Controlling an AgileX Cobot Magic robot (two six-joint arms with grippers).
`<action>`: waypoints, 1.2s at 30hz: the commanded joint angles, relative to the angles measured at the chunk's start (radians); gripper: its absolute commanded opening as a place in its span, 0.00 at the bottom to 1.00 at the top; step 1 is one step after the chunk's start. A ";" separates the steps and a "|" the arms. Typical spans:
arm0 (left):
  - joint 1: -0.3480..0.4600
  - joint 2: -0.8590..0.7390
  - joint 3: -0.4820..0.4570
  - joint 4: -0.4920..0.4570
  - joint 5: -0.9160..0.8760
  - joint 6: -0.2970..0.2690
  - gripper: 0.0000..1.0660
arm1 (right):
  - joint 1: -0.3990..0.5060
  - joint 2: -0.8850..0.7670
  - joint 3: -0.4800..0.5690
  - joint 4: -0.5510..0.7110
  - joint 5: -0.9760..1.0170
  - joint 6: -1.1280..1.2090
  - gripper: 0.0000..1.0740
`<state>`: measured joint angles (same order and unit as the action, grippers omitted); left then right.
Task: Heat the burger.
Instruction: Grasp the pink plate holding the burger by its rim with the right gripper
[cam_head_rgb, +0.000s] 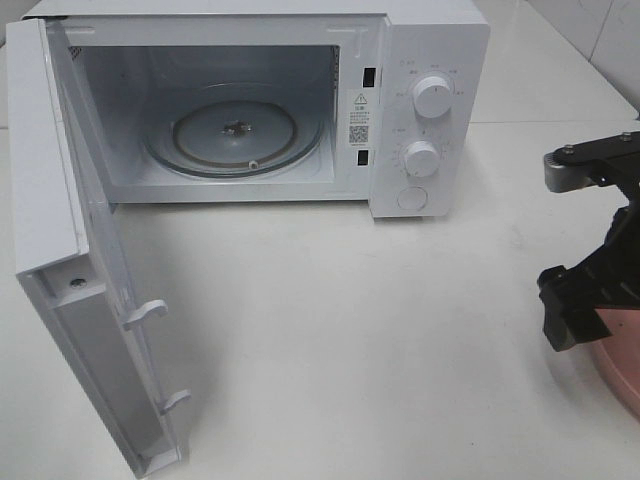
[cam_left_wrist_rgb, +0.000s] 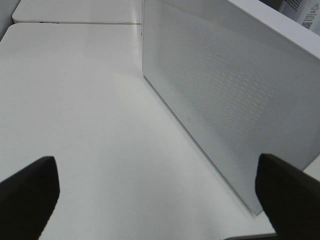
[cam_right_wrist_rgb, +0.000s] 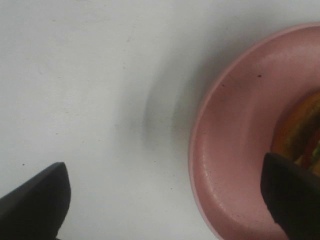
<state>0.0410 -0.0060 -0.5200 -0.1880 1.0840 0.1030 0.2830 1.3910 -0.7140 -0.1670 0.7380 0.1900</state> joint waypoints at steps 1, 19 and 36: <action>-0.002 -0.016 0.002 -0.001 -0.009 0.001 0.94 | -0.036 -0.004 -0.001 -0.008 0.004 0.005 0.93; -0.002 -0.016 0.002 -0.001 -0.009 0.001 0.94 | -0.106 0.232 0.000 0.000 -0.118 -0.023 0.89; -0.002 -0.016 0.002 -0.001 -0.009 0.001 0.94 | -0.141 0.347 0.000 -0.001 -0.171 -0.043 0.81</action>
<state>0.0410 -0.0060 -0.5200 -0.1880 1.0840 0.1030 0.1480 1.7300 -0.7150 -0.1660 0.5750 0.1580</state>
